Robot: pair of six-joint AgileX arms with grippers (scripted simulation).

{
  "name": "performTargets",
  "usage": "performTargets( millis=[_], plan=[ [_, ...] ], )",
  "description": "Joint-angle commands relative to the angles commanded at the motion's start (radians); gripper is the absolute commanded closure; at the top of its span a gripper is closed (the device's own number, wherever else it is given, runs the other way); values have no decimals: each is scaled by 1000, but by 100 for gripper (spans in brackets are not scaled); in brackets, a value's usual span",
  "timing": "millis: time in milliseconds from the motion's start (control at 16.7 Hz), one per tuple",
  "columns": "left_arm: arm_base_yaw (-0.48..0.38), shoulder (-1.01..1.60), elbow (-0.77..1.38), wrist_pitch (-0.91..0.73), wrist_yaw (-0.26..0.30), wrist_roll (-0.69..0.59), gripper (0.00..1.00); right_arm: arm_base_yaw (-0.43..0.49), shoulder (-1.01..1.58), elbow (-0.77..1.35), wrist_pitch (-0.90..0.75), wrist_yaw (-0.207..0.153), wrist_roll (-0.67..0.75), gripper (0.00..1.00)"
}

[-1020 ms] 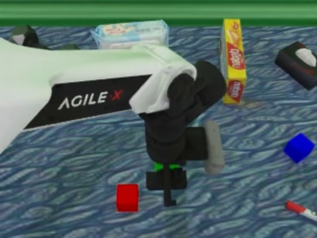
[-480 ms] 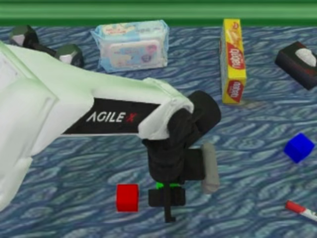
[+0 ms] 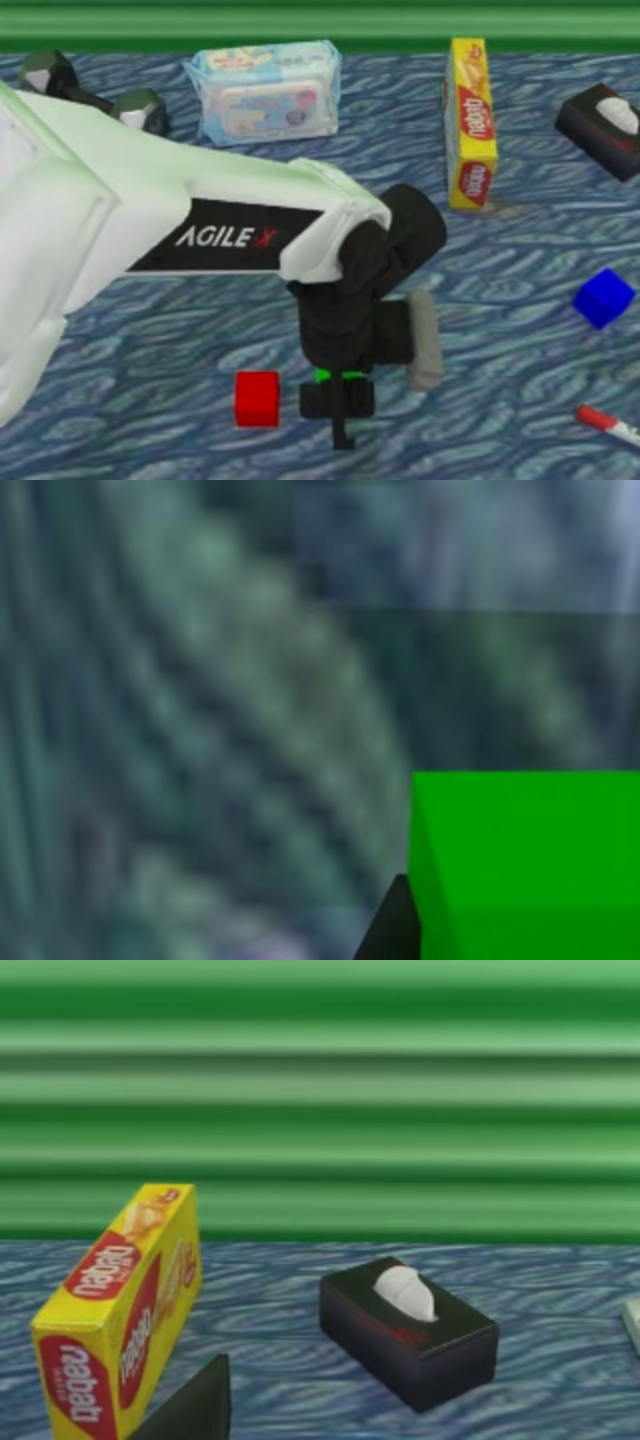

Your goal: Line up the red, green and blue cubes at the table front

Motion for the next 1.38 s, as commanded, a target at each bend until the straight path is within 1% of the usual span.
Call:
performTargets(
  millis=[420, 480, 1020, 1140, 1380],
  plan=[
    [0, 0, 0, 0, 0, 0, 2, 0, 0, 0, 0, 0, 0, 0],
    [0, 0, 0, 0, 0, 0, 0, 0, 0, 0, 0, 0, 0, 0],
    [2, -2, 3, -4, 0, 0, 0, 0, 0, 0, 0, 0, 0, 0],
    [6, -16, 27, -42, 0, -2, 0, 0, 0, 0, 0, 0, 0, 0],
    [16, -73, 105, -190, 0, -2, 0, 0, 0, 0, 0, 0, 0, 0]
  ],
)
